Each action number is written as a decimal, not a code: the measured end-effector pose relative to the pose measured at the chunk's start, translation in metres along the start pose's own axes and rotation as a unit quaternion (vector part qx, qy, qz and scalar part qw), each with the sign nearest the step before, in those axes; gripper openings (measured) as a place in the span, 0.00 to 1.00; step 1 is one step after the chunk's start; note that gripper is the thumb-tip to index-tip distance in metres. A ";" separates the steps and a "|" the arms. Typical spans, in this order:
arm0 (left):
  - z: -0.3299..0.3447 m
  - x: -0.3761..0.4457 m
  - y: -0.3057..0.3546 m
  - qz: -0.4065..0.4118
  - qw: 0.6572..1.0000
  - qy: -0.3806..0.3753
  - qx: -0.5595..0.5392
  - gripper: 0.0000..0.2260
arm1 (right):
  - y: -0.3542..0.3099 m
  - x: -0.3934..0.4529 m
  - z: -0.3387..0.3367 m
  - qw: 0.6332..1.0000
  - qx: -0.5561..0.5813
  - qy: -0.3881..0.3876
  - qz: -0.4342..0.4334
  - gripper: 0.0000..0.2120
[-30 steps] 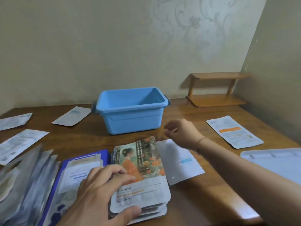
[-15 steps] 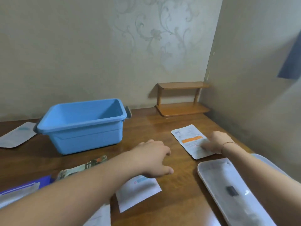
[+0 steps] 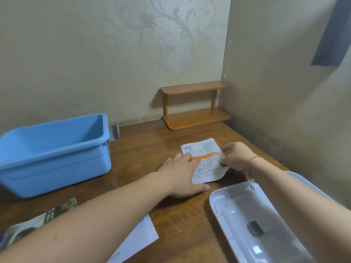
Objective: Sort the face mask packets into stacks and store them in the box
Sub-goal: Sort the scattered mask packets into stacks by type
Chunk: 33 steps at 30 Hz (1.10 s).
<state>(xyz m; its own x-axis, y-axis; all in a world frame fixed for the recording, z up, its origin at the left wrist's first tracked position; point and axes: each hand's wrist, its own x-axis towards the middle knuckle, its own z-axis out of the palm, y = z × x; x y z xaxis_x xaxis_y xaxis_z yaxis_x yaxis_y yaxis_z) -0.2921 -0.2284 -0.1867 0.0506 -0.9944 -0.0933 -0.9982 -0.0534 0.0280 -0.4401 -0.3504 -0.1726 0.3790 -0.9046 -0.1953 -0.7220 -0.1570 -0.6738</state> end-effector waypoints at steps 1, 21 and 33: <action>0.000 0.000 0.002 -0.005 1.000 0.012 0.009 0.39 | -0.001 -0.002 -0.001 0.999 0.034 -0.015 0.010 0.11; -0.090 -0.047 -0.042 -0.012 0.888 0.230 -0.398 0.05 | -0.012 -0.047 -0.012 0.944 0.172 -0.132 -0.249 0.09; -0.122 -0.141 -0.115 -0.110 0.885 0.035 -0.452 0.02 | -0.081 -0.198 0.041 0.887 0.347 -0.245 -0.183 0.17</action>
<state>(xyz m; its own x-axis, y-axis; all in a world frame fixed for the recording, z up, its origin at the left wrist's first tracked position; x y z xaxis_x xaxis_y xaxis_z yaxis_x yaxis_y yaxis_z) -0.1802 -0.0933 -0.0555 0.2746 -0.9521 -0.1348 -0.5315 -0.2671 0.8039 -0.4333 -0.1424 -0.1087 0.8427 -0.5366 -0.0442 -0.0324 0.0314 -0.9990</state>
